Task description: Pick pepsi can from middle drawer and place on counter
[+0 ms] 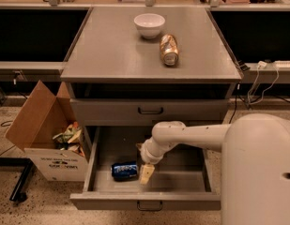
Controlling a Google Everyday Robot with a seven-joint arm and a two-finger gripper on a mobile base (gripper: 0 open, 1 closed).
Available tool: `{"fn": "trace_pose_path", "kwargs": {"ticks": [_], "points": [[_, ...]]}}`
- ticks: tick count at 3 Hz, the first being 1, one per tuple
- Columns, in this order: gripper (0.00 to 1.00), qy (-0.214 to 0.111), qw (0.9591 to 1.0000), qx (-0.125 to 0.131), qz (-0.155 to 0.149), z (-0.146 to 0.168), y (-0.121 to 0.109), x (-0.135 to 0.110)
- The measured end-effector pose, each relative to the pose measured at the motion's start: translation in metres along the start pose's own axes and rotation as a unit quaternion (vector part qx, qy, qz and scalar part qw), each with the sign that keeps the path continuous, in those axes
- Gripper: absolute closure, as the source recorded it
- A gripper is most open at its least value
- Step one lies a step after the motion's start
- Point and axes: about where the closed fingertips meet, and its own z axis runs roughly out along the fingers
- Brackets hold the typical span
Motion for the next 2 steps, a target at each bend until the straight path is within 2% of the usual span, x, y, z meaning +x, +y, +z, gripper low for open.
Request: {"fn": "trace_pose_path", "kwargs": {"ticks": [1,2], "points": [[0.00,-0.006,0.9999,0.007,0.007,0.024,-0.008,0.007],[0.00,-0.014,0.9999,0.004,-0.001,0.038,-0.011,-0.006]]}}
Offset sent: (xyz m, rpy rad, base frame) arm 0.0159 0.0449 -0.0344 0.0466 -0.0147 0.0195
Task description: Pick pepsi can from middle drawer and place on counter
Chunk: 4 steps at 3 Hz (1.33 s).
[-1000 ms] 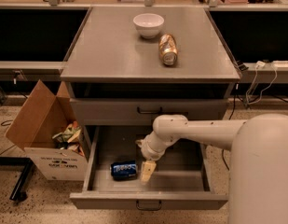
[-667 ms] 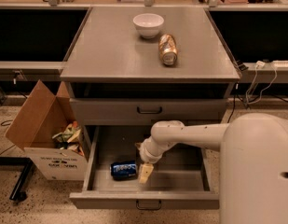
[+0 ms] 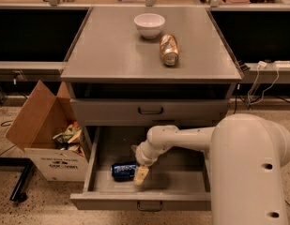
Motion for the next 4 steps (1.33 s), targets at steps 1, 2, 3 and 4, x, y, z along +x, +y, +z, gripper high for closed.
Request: {"fn": "trace_pose_path", "kwargs": {"ticks": [1,2,3,4], "points": [[0.00,-0.012,0.9998,-0.002,-0.015,0.008,0.000,-0.016],[0.00,-0.057,0.9983,-0.012,-0.012,0.019,0.002,-0.026],[0.00,-0.080,0.9965,-0.019,-0.011,0.023,0.002,-0.031],[0.27,-0.074,0.9969,-0.024,-0.007,0.026,0.005,-0.028]]}}
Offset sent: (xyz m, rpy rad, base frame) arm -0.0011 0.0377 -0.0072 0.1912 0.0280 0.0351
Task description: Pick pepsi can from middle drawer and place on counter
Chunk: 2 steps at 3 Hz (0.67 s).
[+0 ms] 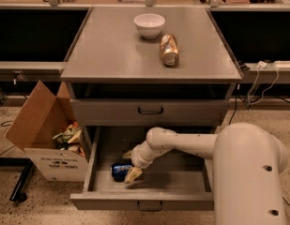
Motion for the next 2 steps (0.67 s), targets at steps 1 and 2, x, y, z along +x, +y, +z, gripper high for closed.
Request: {"fn": "trace_pose_path", "kwargs": {"ticks": [1,2], "points": [[0.50,0.018,0.9996,-0.013,0.015,0.0049,0.0073,0.0120],[0.73,0.028,0.9991,-0.025,0.020,0.0080,0.0104,0.0151]]}}
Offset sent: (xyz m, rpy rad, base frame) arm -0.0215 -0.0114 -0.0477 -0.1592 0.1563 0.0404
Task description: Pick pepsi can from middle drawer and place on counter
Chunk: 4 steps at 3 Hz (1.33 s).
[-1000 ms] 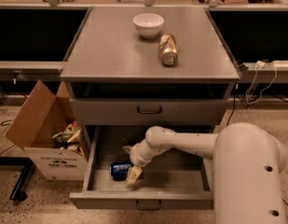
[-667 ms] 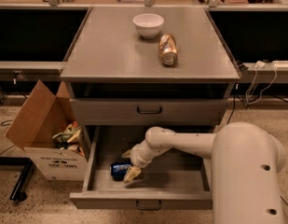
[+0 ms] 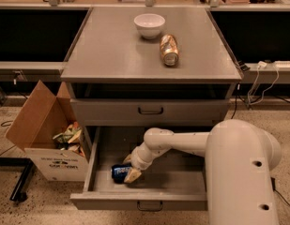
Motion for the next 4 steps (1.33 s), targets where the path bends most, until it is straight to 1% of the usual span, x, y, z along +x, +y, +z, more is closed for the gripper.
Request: {"fn": "trace_pose_path", "kwargs": {"ticks": [1,2,3,4], "points": [[1.00,0.002,0.9995,0.019,-0.023,-0.031,0.012,-0.008],[1.00,-0.012,0.9974,0.056,-0.042,-0.079,0.026,-0.013],[1.00,-0.023,0.9937,0.095,-0.054,-0.139,0.037,-0.012],[1.00,-0.023,0.9938,0.095,-0.053,-0.139,0.037,-0.011]]}}
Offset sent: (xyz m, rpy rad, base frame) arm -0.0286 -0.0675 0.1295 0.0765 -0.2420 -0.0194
